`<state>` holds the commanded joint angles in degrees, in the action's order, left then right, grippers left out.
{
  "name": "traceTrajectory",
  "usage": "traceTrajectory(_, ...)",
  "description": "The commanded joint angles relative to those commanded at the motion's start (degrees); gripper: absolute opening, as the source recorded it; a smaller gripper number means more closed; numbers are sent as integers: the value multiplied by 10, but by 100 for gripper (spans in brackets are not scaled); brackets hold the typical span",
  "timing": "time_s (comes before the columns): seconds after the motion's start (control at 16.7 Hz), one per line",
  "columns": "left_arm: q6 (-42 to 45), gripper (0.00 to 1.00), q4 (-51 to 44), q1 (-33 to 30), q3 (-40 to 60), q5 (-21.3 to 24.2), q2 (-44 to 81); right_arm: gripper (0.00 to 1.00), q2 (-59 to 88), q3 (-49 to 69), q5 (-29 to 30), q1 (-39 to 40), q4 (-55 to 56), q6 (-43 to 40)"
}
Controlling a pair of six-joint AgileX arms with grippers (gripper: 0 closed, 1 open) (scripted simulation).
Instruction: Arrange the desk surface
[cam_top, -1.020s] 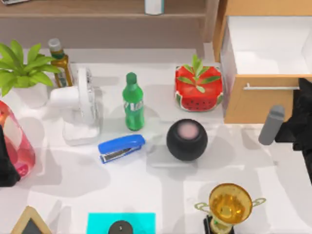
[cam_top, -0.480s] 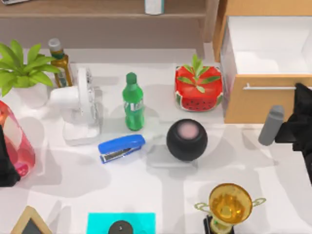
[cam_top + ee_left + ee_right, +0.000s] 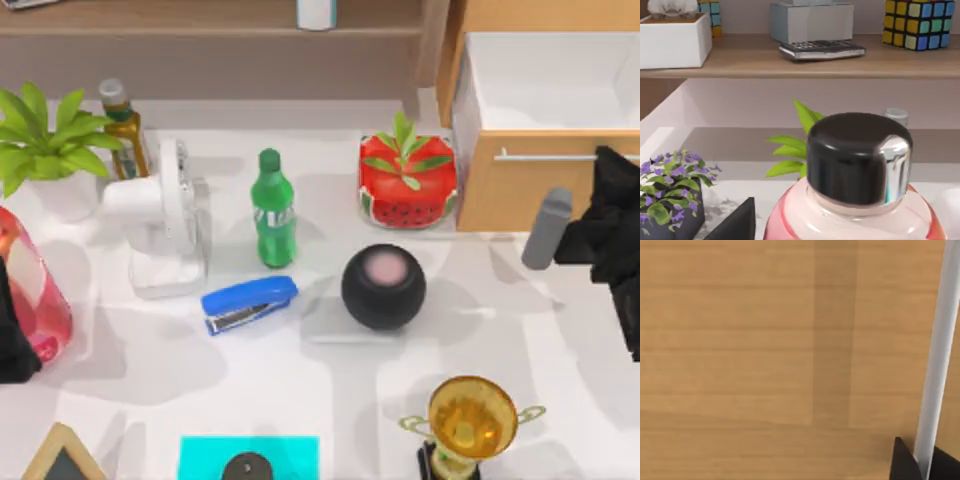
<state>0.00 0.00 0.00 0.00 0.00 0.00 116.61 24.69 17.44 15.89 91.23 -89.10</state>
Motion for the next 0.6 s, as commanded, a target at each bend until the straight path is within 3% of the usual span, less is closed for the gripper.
traceTrajectory(0.24, 0, 100, 0, 0, 0, 0, 0, 0, 20, 65, -17, -19, -44, 0)
traceTrajectory(0.6, 0, 100, 0, 0, 0, 0, 0, 0, 21, 71, -18, -19, -50, 3)
